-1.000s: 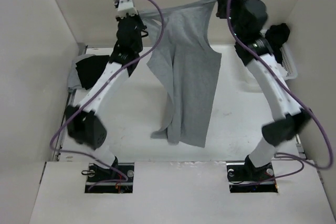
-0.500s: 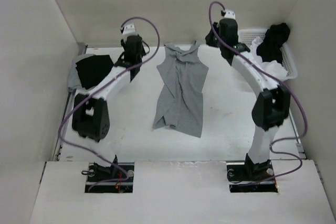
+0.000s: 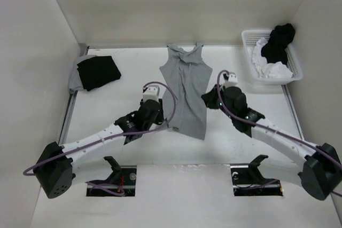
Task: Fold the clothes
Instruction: Flatten the tank top out, then fold the tank top
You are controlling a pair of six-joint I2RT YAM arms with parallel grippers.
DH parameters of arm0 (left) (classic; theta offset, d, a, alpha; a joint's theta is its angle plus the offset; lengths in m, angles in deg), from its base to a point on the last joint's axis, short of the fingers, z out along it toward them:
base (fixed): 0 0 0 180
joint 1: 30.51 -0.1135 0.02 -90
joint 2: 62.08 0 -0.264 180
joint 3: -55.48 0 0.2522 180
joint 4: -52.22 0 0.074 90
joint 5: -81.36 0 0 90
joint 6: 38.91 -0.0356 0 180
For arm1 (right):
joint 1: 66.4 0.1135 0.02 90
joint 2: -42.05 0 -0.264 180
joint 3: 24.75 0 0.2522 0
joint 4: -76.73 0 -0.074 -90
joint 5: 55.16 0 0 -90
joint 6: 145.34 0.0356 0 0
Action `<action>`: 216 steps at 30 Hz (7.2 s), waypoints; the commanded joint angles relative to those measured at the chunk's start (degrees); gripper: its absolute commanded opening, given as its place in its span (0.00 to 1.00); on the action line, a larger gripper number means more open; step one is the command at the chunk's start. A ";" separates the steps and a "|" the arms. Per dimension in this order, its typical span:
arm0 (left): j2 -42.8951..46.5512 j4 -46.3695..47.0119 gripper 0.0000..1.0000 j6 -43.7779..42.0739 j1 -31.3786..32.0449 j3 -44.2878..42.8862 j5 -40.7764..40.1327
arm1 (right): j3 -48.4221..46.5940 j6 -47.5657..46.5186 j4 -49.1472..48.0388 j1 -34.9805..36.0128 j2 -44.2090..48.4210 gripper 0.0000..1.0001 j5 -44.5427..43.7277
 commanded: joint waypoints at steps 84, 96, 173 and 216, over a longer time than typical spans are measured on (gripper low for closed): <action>33.39 -8.40 0.00 11.36 -13.07 -2.57 8.85 | -5.35 6.34 34.97 21.48 30.79 0.00 -25.52; 32.62 -1.84 0.00 5.91 -16.32 -37.83 3.47 | -54.23 -34.76 22.27 47.83 17.72 0.00 -51.98; 18.53 14.55 0.02 25.95 -34.59 8.75 5.67 | -5.19 -2.64 8.18 5.42 4.11 0.00 -2.78; -26.27 48.96 0.43 34.91 -45.33 16.29 22.46 | 3.13 13.17 -20.91 -9.36 -26.77 0.40 6.72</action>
